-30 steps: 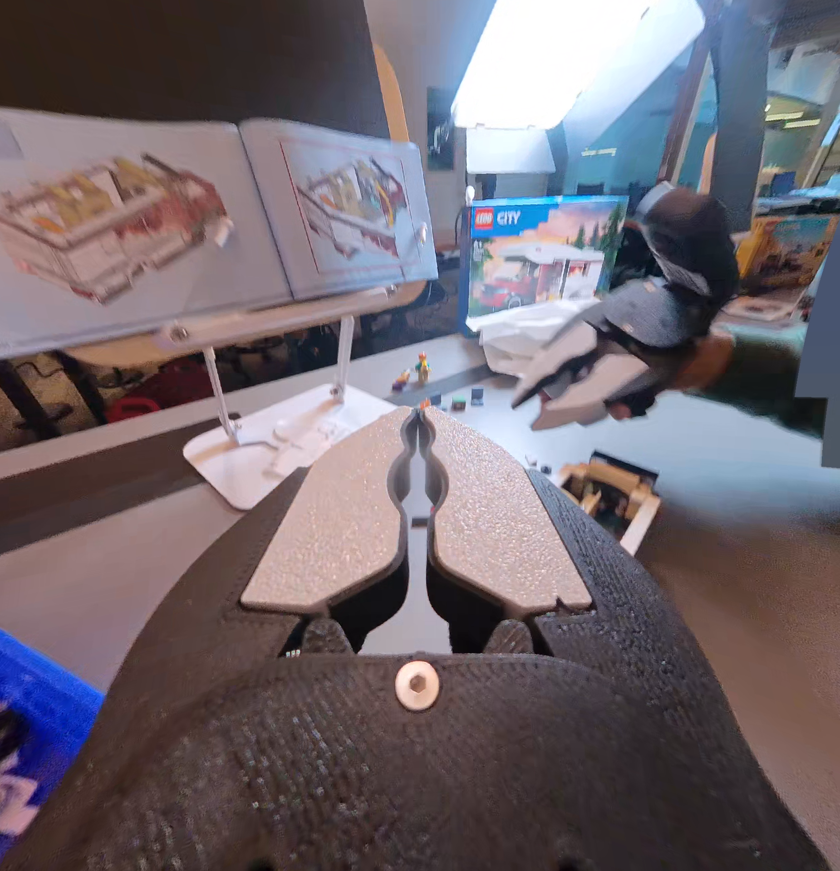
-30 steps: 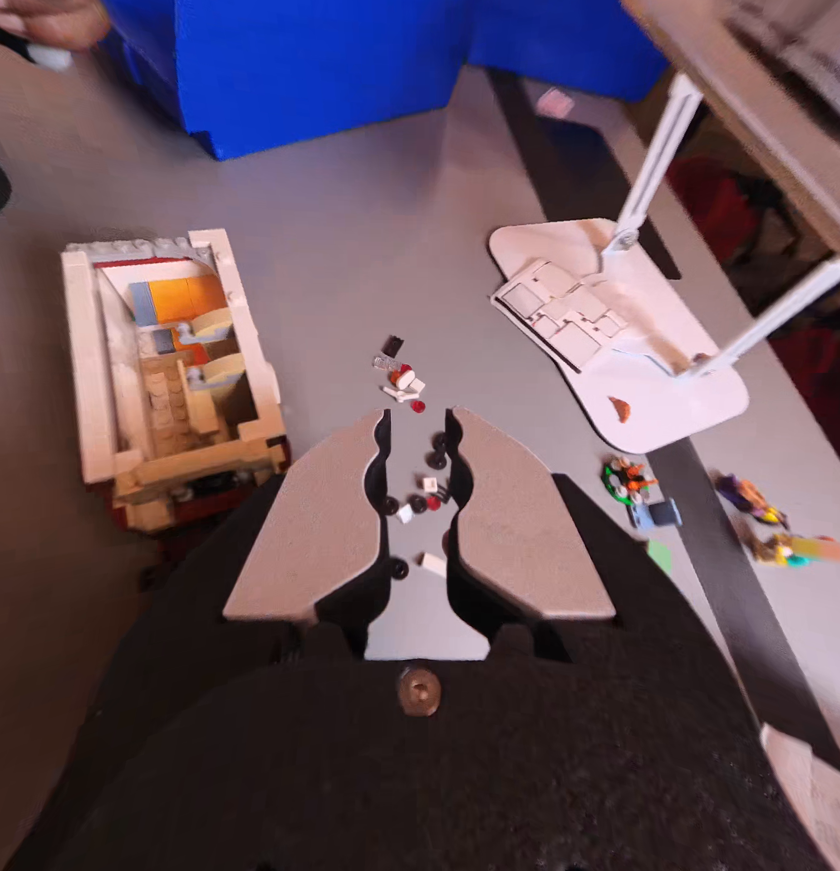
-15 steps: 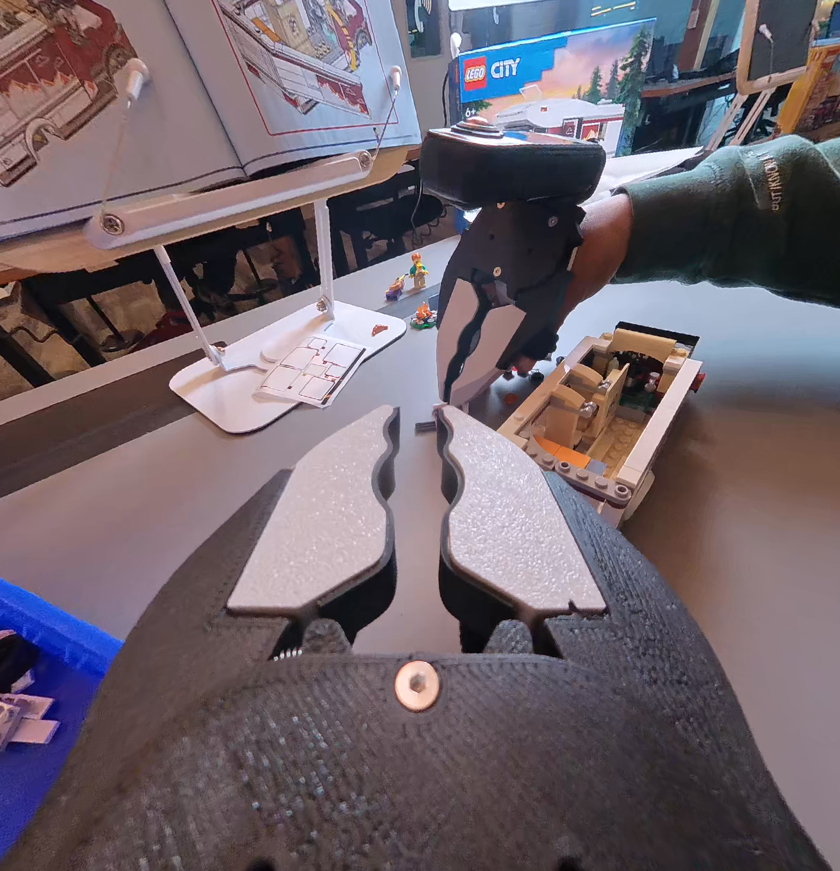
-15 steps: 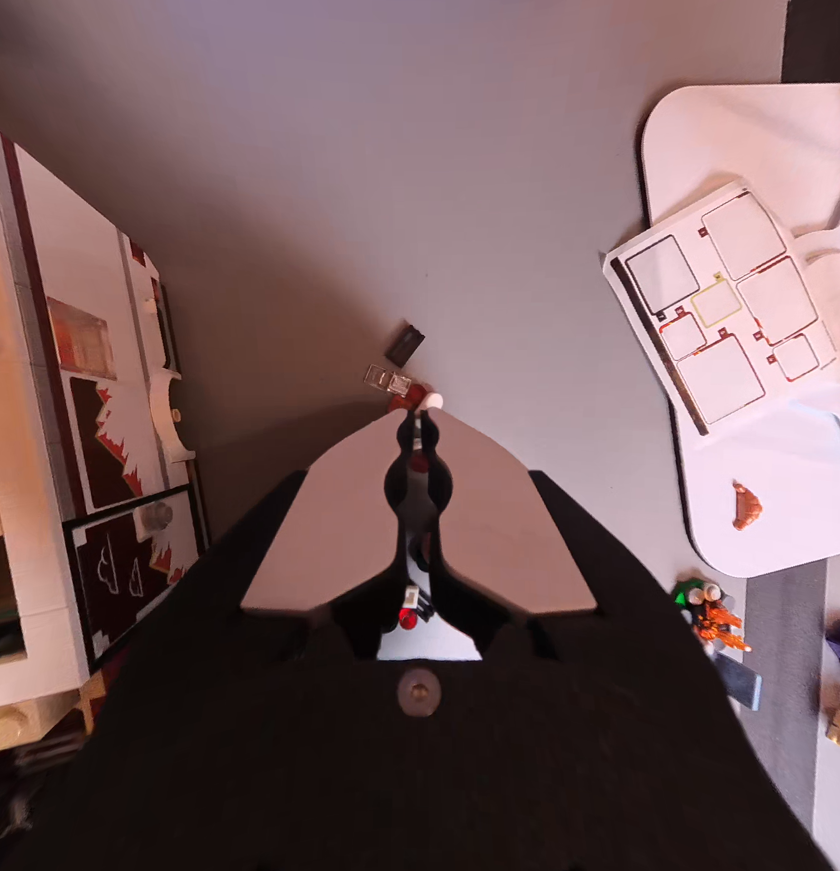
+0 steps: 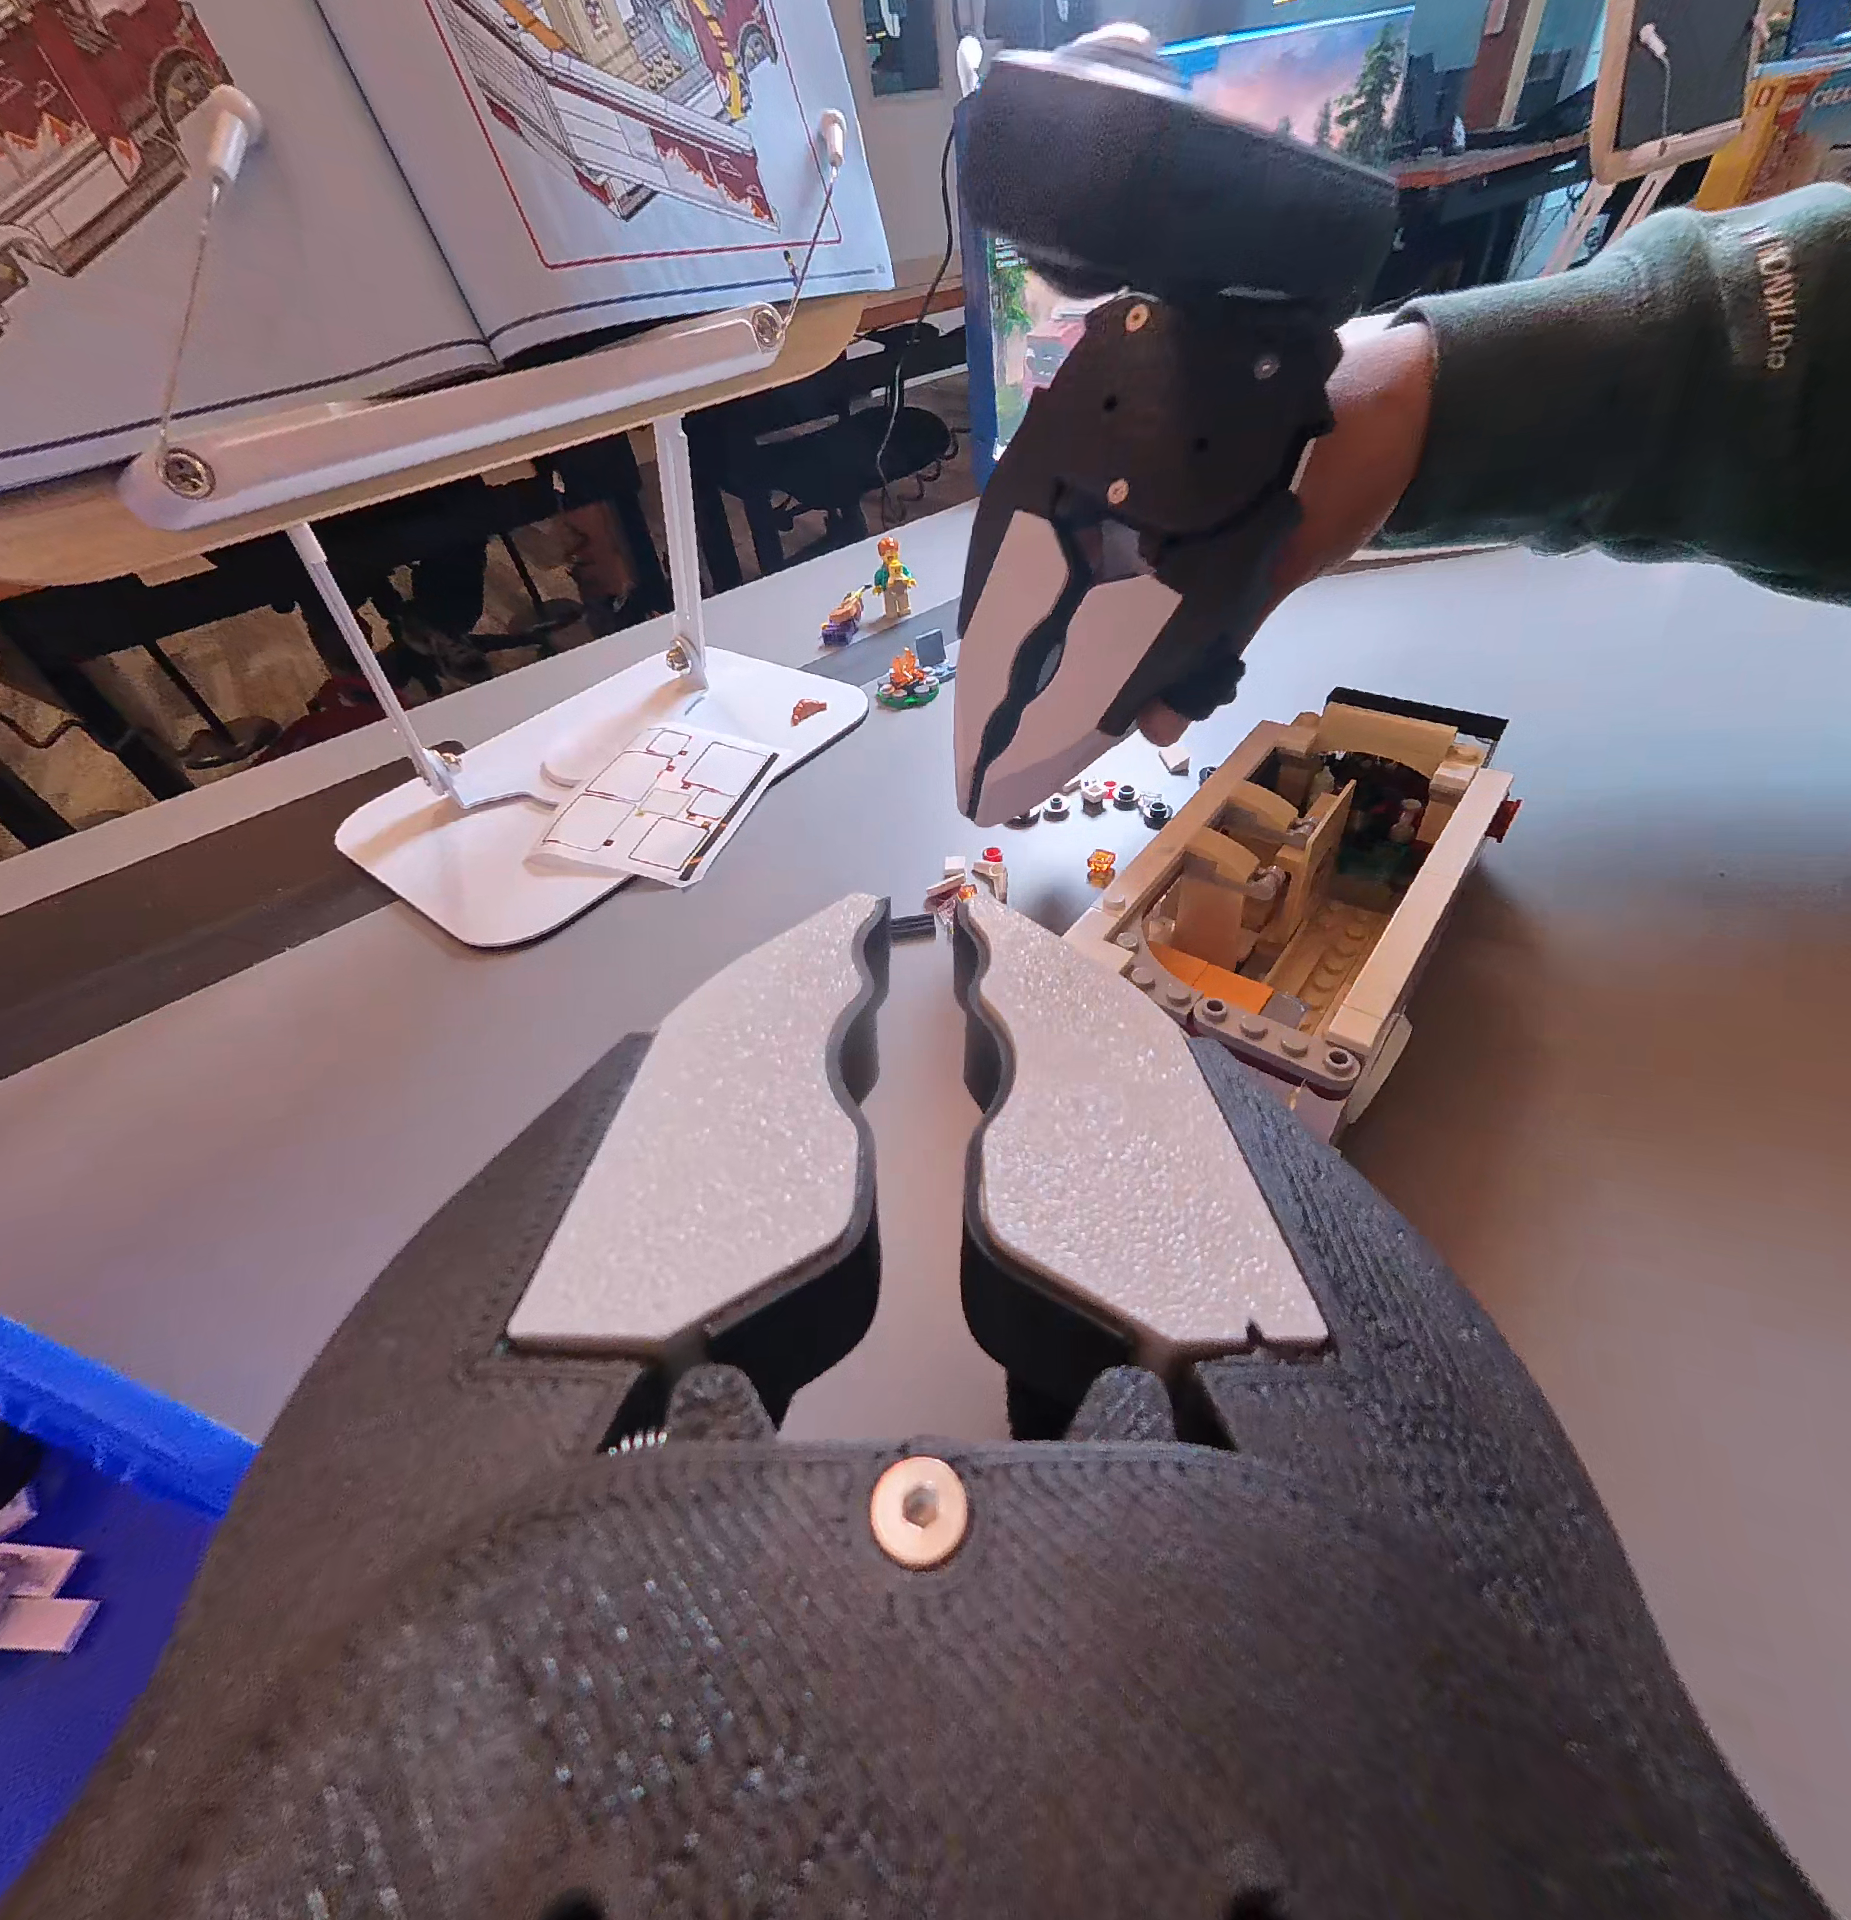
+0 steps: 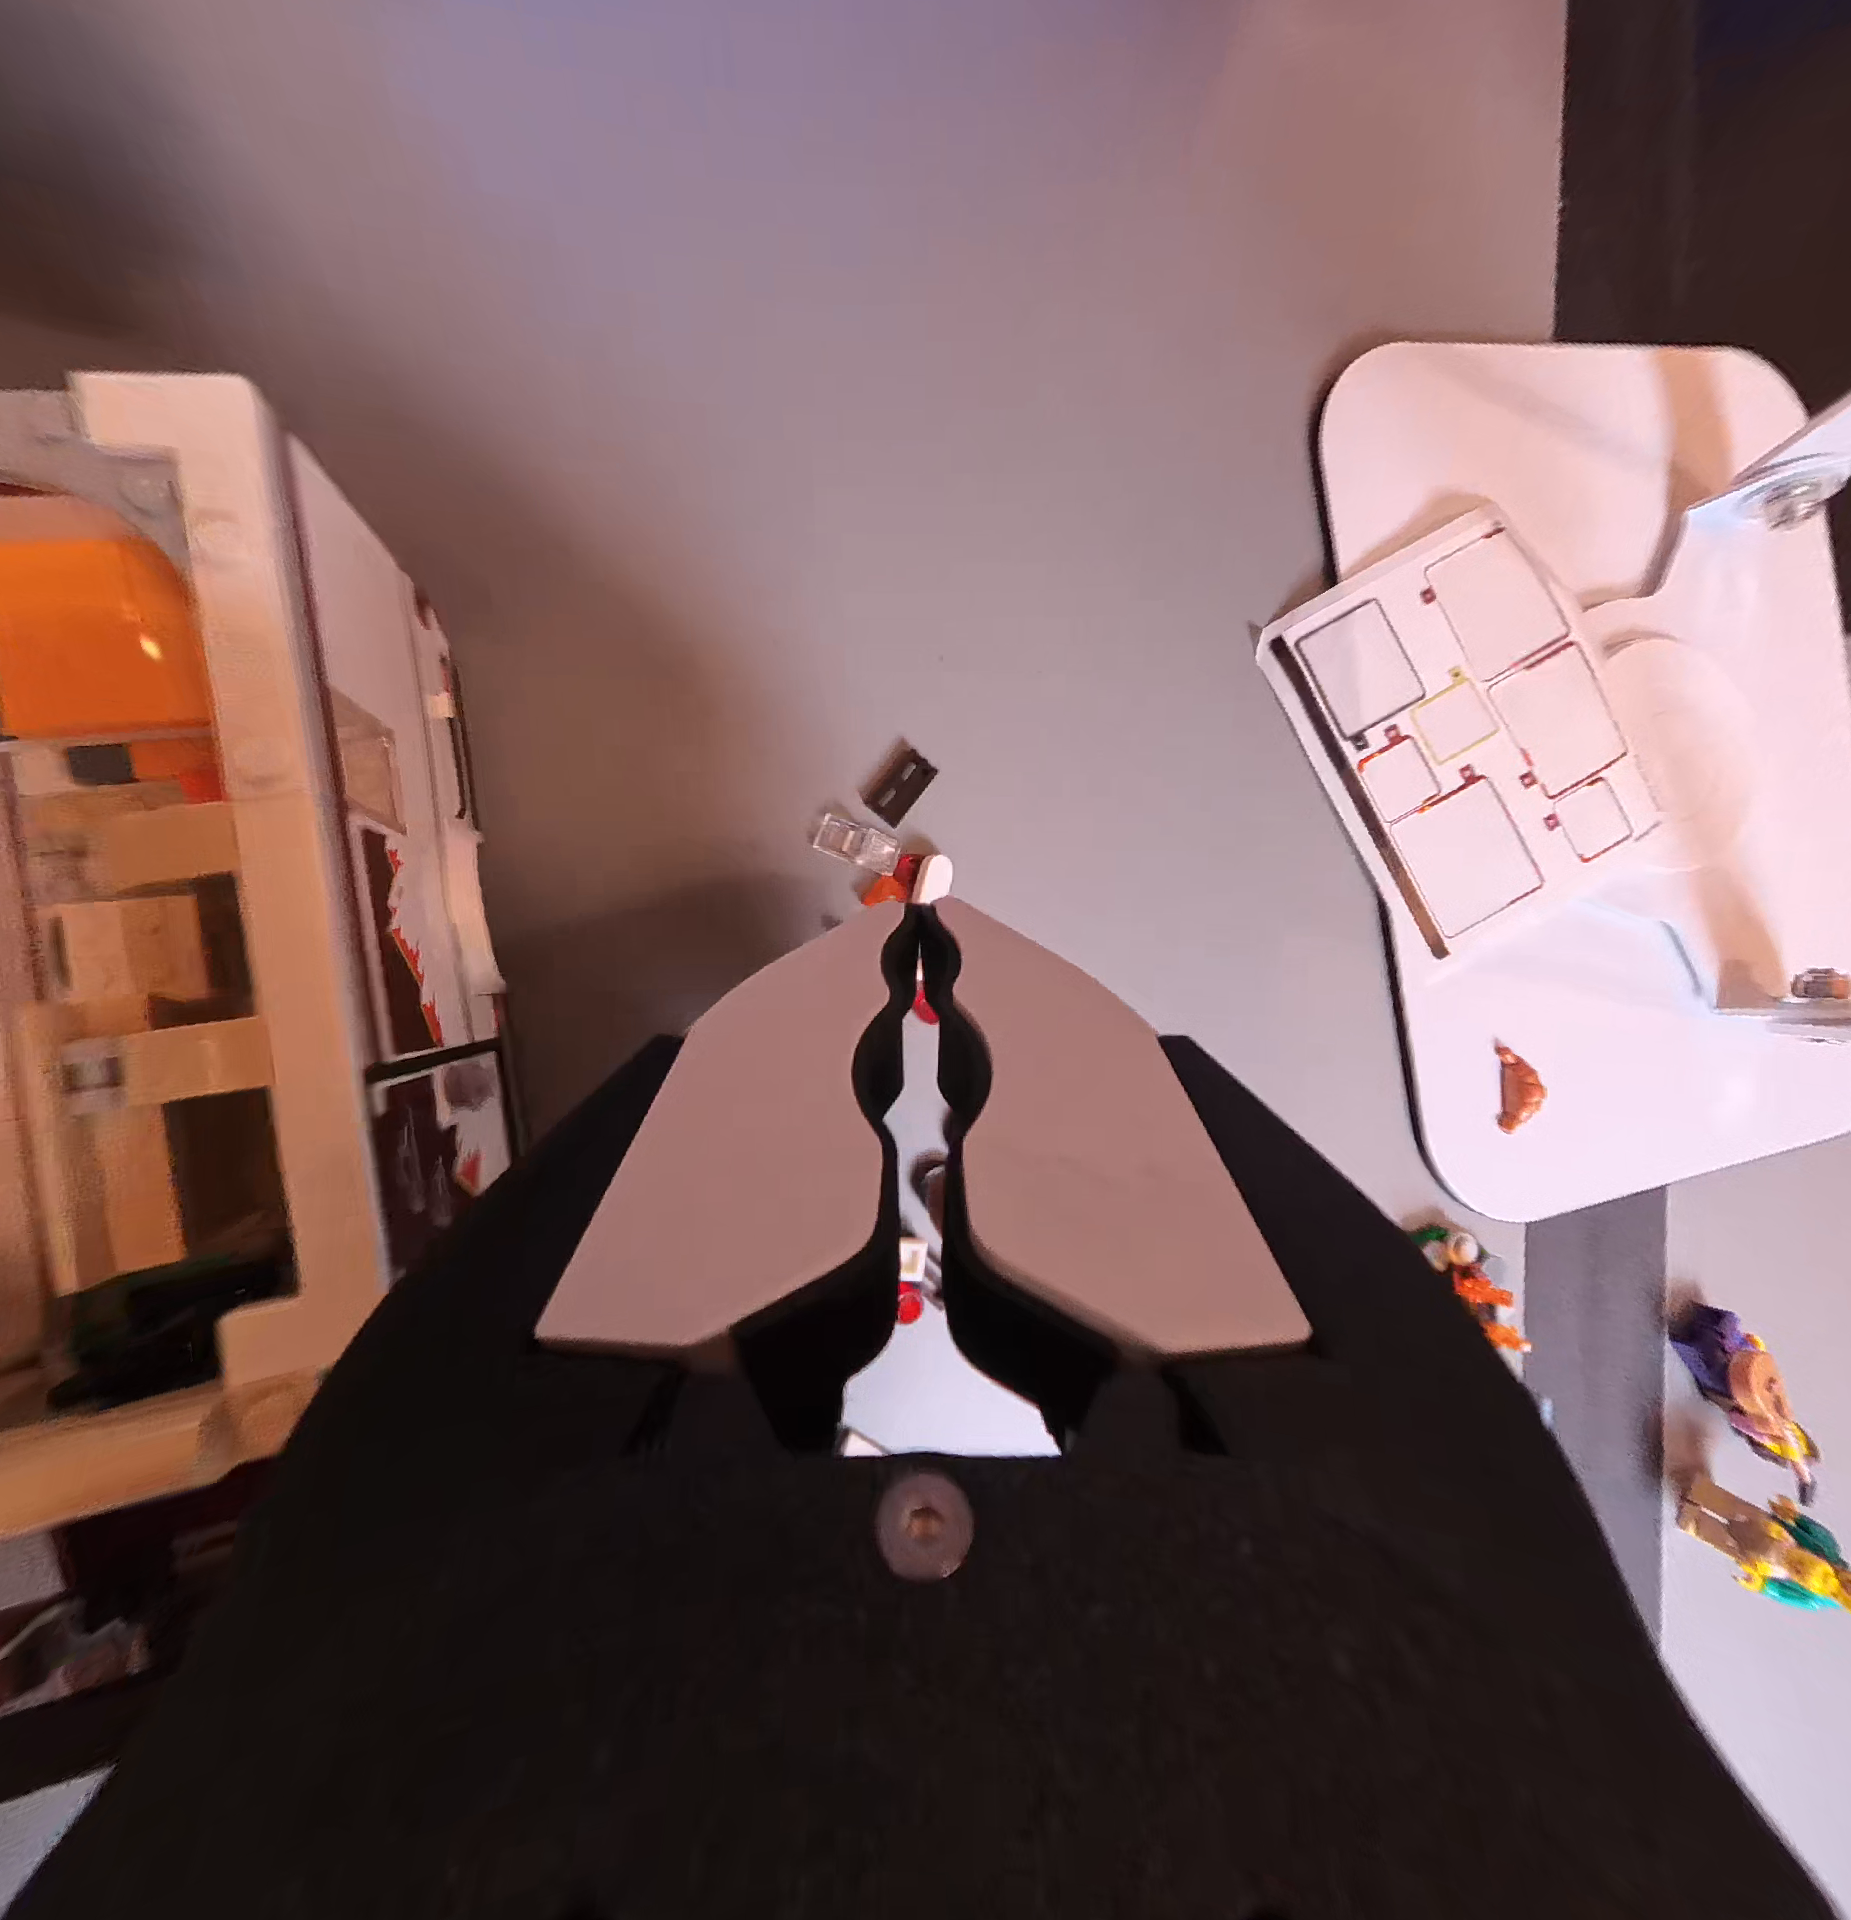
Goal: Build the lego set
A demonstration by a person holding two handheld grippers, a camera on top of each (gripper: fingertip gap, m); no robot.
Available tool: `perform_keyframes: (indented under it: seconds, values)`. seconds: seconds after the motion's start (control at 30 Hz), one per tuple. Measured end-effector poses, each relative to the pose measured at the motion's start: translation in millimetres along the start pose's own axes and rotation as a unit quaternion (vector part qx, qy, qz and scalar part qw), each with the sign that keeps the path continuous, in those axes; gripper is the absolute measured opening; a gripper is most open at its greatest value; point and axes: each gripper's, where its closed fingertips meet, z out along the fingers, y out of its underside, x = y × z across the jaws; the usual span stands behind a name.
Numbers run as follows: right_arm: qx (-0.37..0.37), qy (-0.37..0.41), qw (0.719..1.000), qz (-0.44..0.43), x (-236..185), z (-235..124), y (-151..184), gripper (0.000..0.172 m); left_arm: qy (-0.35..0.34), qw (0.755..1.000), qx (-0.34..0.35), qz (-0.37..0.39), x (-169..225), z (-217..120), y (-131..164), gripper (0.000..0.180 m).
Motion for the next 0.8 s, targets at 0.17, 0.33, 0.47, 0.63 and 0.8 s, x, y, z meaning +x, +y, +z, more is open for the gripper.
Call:
perform_keyframes:
  seconds: [0.17,0.33,0.47,0.63,0.8]
  values:
    - [-0.042,-0.055,0.997,0.014,2,22,13,0.01,0.003,1.0,-0.004,0.001,1,0,2,0.011]
    - [-0.062,-0.097,0.993,0.021,3,27,14,0.012,0.009,1.0,-0.008,-0.002,2,0,3,0.01]
    - [-0.077,-0.113,0.99,0.017,5,30,11,0.011,0.017,1.0,-0.015,0.0,6,2,7,0.01]
    - [-0.082,-0.115,0.99,0.011,5,35,5,0.009,0.018,1.0,-0.021,0.002,5,3,9,0.01]
    - [-0.073,-0.096,0.993,-0.002,6,31,7,0.006,0.018,1.0,-0.022,0.002,5,3,10,0.009]
